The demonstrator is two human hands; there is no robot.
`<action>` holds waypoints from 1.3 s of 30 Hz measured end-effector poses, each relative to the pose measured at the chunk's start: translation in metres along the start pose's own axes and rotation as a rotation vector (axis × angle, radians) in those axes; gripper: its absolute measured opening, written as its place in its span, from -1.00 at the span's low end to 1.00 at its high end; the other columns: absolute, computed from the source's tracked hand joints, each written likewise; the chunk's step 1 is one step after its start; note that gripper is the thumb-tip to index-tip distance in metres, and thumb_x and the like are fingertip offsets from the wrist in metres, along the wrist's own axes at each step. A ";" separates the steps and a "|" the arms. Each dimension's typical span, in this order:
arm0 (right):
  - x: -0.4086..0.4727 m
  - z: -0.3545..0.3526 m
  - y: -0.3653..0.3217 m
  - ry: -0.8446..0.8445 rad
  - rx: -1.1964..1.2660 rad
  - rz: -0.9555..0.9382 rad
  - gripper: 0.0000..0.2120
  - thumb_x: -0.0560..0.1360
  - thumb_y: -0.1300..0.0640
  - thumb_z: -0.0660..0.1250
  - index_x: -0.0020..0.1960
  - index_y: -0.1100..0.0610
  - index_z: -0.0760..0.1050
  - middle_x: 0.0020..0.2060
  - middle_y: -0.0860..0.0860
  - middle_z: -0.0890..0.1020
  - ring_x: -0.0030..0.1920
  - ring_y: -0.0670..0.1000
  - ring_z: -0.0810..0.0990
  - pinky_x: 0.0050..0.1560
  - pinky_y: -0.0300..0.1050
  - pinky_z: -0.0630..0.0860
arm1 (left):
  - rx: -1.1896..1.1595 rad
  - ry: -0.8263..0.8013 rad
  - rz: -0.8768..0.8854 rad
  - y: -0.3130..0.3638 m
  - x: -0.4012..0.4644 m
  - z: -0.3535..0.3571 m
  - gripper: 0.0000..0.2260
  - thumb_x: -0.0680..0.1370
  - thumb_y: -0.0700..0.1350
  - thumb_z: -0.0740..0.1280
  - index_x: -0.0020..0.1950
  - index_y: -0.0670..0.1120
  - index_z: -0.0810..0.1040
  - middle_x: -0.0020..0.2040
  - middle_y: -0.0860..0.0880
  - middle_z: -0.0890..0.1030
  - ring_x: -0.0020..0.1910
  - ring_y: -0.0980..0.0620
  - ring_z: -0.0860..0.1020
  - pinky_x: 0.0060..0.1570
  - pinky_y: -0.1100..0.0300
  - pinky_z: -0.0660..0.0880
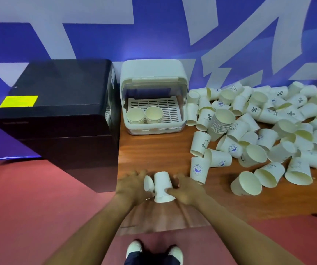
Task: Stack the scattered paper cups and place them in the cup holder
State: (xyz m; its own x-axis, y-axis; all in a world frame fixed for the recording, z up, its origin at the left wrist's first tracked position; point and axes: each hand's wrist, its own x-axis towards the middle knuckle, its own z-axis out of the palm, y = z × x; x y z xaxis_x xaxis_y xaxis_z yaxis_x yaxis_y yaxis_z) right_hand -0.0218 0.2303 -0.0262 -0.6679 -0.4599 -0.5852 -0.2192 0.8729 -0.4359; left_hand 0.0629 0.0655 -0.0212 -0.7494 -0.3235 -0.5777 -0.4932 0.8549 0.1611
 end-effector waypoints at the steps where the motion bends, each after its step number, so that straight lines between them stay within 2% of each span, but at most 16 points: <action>1: 0.002 0.005 -0.001 -0.005 0.008 0.025 -0.37 0.44 -0.21 0.31 0.39 0.05 0.28 0.23 -0.03 0.54 0.19 0.00 0.53 0.07 -0.12 0.43 | 0.000 0.004 0.006 -0.002 0.001 0.001 -0.32 0.47 0.20 0.32 0.50 0.06 0.13 0.41 -0.06 0.34 0.34 -0.11 0.38 0.19 0.07 0.38; 5: 0.009 0.023 -0.010 -0.013 0.036 0.083 -0.28 0.37 -0.28 0.34 0.38 0.10 0.30 0.23 0.02 0.54 0.16 0.04 0.54 0.08 -0.10 0.45 | -0.112 0.025 0.020 -0.009 0.006 0.001 -0.48 0.47 0.18 0.31 0.38 0.10 0.29 0.30 -0.01 0.46 0.26 -0.05 0.47 0.14 0.15 0.39; 9: 0.016 0.032 -0.017 -0.012 0.038 0.121 -0.24 0.39 -0.24 0.36 0.44 0.11 0.23 0.31 0.03 0.48 0.26 0.06 0.49 0.17 -0.08 0.43 | -0.188 0.081 0.042 -0.020 0.011 0.001 -0.50 0.47 0.15 0.32 0.35 0.02 0.29 0.25 -0.05 0.49 0.23 -0.10 0.47 0.07 0.12 0.41; 12: 0.018 0.036 -0.021 -0.002 0.052 0.137 -0.25 0.39 -0.19 0.39 0.44 0.11 0.22 0.30 0.04 0.47 0.25 0.06 0.48 0.16 -0.09 0.42 | -0.283 0.110 0.056 -0.030 0.011 -0.002 -0.52 0.46 0.07 0.35 0.29 -0.06 0.29 0.20 -0.12 0.50 0.17 -0.14 0.48 0.00 0.12 0.42; 17: 0.019 0.026 -0.026 0.002 0.073 0.129 -0.28 0.40 -0.10 0.38 0.45 0.07 0.20 0.26 0.05 0.50 0.20 0.07 0.51 0.04 -0.13 0.41 | -0.511 0.152 0.059 -0.047 0.009 -0.014 -0.56 0.39 -0.03 0.45 0.04 -0.08 0.23 0.07 -0.10 0.47 -0.02 -0.12 0.51 -0.16 0.14 0.44; 19: 0.018 0.014 -0.030 0.034 0.100 0.111 -0.28 0.39 -0.09 0.37 0.46 0.04 0.19 0.30 0.03 0.47 0.22 0.05 0.49 0.04 -0.14 0.41 | -0.577 0.185 0.073 -0.051 0.009 -0.021 -0.54 0.38 -0.07 0.46 0.00 -0.11 0.20 -0.07 -0.05 0.47 -0.18 -0.03 0.48 -0.35 0.22 0.35; 21: 0.017 -0.002 -0.035 0.087 0.109 0.087 -0.28 0.37 -0.08 0.38 0.46 0.01 0.20 0.32 0.05 0.42 0.23 0.06 0.46 0.08 -0.12 0.40 | -0.619 0.193 0.076 -0.057 0.008 -0.027 -0.53 0.37 -0.05 0.47 -0.02 -0.10 0.19 -0.18 -0.01 0.46 -0.28 0.04 0.44 -0.42 0.25 0.29; 22: 0.016 -0.011 -0.039 0.115 0.106 0.074 -0.28 0.36 -0.09 0.38 0.45 -0.01 0.21 0.31 0.06 0.41 0.23 0.06 0.44 0.11 -0.10 0.40 | -0.632 0.188 0.084 -0.061 0.009 -0.030 -0.53 0.36 -0.01 0.47 0.00 -0.07 0.20 -0.17 -0.02 0.47 -0.28 0.03 0.46 -0.40 0.22 0.32; 24: 0.013 -0.028 -0.046 0.170 0.100 0.051 -0.28 0.33 -0.11 0.38 0.44 -0.06 0.24 0.28 0.07 0.39 0.23 0.05 0.41 0.13 -0.08 0.40 | -0.602 0.161 0.085 -0.067 0.010 -0.036 -0.52 0.35 0.03 0.44 0.09 0.03 0.23 -0.02 -0.05 0.47 -0.14 -0.03 0.51 -0.25 0.14 0.42; 26: 0.012 -0.040 -0.051 0.215 0.097 0.040 -0.33 0.37 -0.06 0.39 0.44 -0.09 0.25 0.27 0.07 0.37 0.20 0.04 0.41 0.04 -0.12 0.36 | -0.542 0.135 0.084 -0.071 0.011 -0.043 -0.52 0.39 -0.02 0.39 0.22 0.07 0.25 0.09 -0.03 0.40 0.01 -0.07 0.49 -0.06 0.12 0.46; 28: 0.010 -0.048 -0.056 0.250 0.095 0.038 -0.35 0.39 -0.04 0.38 0.43 -0.11 0.25 0.24 0.07 0.36 0.10 0.04 0.42 0.00 -0.12 0.36 | -0.517 0.156 0.112 -0.072 0.014 -0.051 -0.57 0.41 -0.10 0.35 0.24 0.04 0.32 0.05 -0.01 0.37 0.03 -0.05 0.48 0.02 0.15 0.48; 31: 0.012 -0.057 -0.061 0.301 0.069 0.032 -0.34 0.38 -0.07 0.38 0.43 -0.10 0.23 0.22 0.08 0.37 0.16 0.10 0.45 0.13 -0.03 0.42 | -0.516 0.188 0.143 -0.067 0.016 -0.063 -0.51 0.36 -0.20 0.39 0.25 0.00 0.34 -0.01 0.02 0.30 -0.09 0.02 0.46 -0.05 0.19 0.47; 33: 0.013 -0.065 -0.064 0.334 0.035 0.026 -0.34 0.39 -0.07 0.38 0.44 -0.07 0.22 0.23 0.09 0.38 0.20 0.13 0.46 0.10 -0.06 0.39 | -0.559 0.211 0.144 -0.064 0.019 -0.070 -0.42 0.29 -0.19 0.45 0.25 0.04 0.33 0.03 0.00 0.29 -0.12 0.04 0.45 -0.11 0.20 0.46; 36: 0.020 -0.083 -0.066 0.353 0.043 0.000 -0.33 0.37 -0.05 0.40 0.41 0.00 0.23 0.20 0.09 0.40 0.17 0.12 0.46 0.02 -0.10 0.38 | -0.653 0.249 0.173 -0.057 0.025 -0.076 -0.40 0.25 -0.12 0.52 0.21 0.07 0.35 0.04 0.03 0.35 -0.08 0.09 0.47 -0.15 0.24 0.45; 39: 0.033 -0.100 -0.067 0.349 0.118 -0.059 -0.25 0.26 -0.08 0.40 0.40 0.00 0.23 0.23 0.05 0.46 0.17 0.09 0.48 0.11 -0.04 0.48 | -0.786 0.276 0.214 -0.046 0.035 -0.076 -0.41 0.24 0.05 0.59 0.16 0.08 0.37 0.05 0.08 0.49 -0.05 0.19 0.51 -0.24 0.36 0.40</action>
State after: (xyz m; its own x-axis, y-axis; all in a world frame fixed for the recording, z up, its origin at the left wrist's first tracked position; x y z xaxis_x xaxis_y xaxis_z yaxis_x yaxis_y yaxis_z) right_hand -0.1000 0.1733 0.0521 -0.8632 -0.4082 -0.2972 -0.1949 0.8123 -0.5497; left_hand 0.0261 -0.0161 0.0117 -0.8916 -0.3618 -0.2723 -0.4150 0.4123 0.8110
